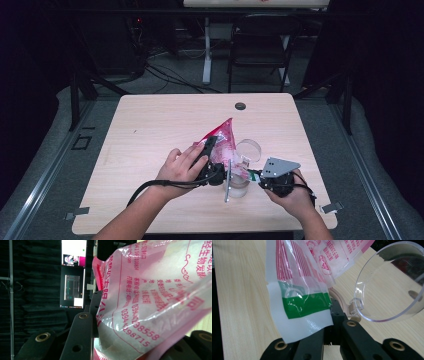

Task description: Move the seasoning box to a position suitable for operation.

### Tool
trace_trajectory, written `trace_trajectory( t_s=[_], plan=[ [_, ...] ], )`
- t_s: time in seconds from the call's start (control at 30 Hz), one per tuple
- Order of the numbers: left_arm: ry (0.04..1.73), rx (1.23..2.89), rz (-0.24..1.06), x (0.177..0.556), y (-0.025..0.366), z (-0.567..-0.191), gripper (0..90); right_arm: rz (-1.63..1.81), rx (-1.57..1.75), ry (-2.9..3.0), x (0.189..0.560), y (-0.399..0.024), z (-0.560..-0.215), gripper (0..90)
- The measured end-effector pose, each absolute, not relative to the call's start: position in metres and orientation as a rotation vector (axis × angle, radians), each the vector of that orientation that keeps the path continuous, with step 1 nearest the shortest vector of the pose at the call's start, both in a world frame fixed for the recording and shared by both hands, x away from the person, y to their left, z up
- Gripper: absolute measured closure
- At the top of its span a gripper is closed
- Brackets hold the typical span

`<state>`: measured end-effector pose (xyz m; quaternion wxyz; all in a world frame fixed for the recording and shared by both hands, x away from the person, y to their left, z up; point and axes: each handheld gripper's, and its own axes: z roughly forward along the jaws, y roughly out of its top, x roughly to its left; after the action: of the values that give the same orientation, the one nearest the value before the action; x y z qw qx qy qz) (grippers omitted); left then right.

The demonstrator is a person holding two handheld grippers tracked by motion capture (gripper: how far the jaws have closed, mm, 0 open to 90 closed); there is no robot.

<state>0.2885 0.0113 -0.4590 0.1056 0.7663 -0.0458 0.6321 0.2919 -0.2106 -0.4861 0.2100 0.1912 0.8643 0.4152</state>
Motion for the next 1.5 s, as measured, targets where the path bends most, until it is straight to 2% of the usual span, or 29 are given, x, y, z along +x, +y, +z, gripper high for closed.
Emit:
trace_trajectory(
  t_s=[0.8, 1.5],
  plan=[
    [-0.135, 2.258, 1.854, 0.2876, 0.0104, -0.459, 70.8, 1.154, 0.535, 2.402, 0.2919, -0.2123, -0.4853, 90.0],
    [-0.09, 2.286, 1.796, 0.2904, 0.0127, -0.464, 70.8, 1.138, 0.515, 2.427, 0.2895, -0.2133, -0.4831, 90.0]
  ],
)
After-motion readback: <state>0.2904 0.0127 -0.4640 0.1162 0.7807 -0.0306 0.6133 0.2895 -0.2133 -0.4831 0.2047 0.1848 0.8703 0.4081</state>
